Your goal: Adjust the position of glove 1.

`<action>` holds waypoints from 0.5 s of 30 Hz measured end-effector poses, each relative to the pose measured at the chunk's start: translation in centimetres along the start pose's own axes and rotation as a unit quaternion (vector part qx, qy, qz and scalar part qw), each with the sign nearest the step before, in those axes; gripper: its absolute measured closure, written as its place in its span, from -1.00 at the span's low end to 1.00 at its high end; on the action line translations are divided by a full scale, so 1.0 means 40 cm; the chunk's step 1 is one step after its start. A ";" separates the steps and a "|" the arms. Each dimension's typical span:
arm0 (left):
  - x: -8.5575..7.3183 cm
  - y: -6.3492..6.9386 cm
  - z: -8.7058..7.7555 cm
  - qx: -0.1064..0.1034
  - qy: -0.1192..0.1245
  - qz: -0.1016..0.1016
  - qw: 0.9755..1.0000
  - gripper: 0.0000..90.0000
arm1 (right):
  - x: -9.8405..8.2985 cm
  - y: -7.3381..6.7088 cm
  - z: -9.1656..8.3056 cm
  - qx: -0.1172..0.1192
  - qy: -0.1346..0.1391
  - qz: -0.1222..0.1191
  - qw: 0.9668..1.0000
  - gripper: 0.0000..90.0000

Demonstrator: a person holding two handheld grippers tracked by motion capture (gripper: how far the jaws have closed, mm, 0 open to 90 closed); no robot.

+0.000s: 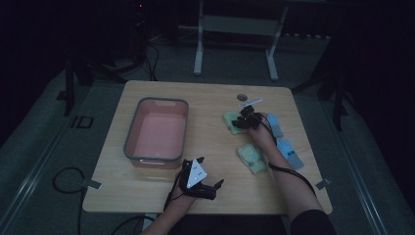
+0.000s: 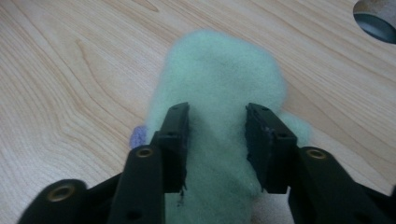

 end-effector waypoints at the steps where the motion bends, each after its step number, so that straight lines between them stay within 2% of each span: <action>1: 0.000 0.000 0.000 0.000 0.000 0.000 1.000 -1.00 | 0.001 -0.001 0.000 0.001 -0.002 0.003 1.000 0.53; 3: 0.000 0.000 0.000 0.000 0.000 0.000 1.000 -1.00 | 0.003 -0.005 -0.001 0.003 -0.008 0.012 1.000 0.73; 5: 0.000 0.000 0.000 0.000 0.000 0.000 1.000 -1.00 | 0.006 -0.010 -0.001 0.002 -0.013 0.024 1.000 0.82; 6: 0.000 0.000 0.000 0.000 0.000 0.000 1.000 -1.00 | 0.006 -0.010 -0.001 0.002 -0.013 0.024 1.000 0.82; 8: 0.000 0.000 0.000 0.003 0.001 0.001 1.000 -1.00 | 0.013 -0.018 -0.008 0.002 -0.020 0.047 0.999 0.88; 10: 0.000 0.001 -0.001 0.005 0.001 0.001 1.000 -1.00 | 0.020 -0.028 -0.024 0.002 -0.014 0.061 0.998 0.89; 13: 0.000 0.000 -0.001 0.007 0.002 0.001 1.000 -1.00 | 0.034 -0.053 -0.058 0.009 -0.002 0.071 0.997 0.88; 15: 0.000 0.000 -0.001 0.008 0.003 -0.001 1.000 -1.00 | 0.043 -0.070 -0.083 0.009 0.005 0.069 0.998 0.88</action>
Point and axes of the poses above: each handheld gripper's, and its own axes: z roughly forward along the jaws, x roughly out of its top, y roughly to its right, the point moved 5 cm from there along z, roughly forward along the jaws, and after that the axes turned 7 degrees about -x, right-handed, at the moved point
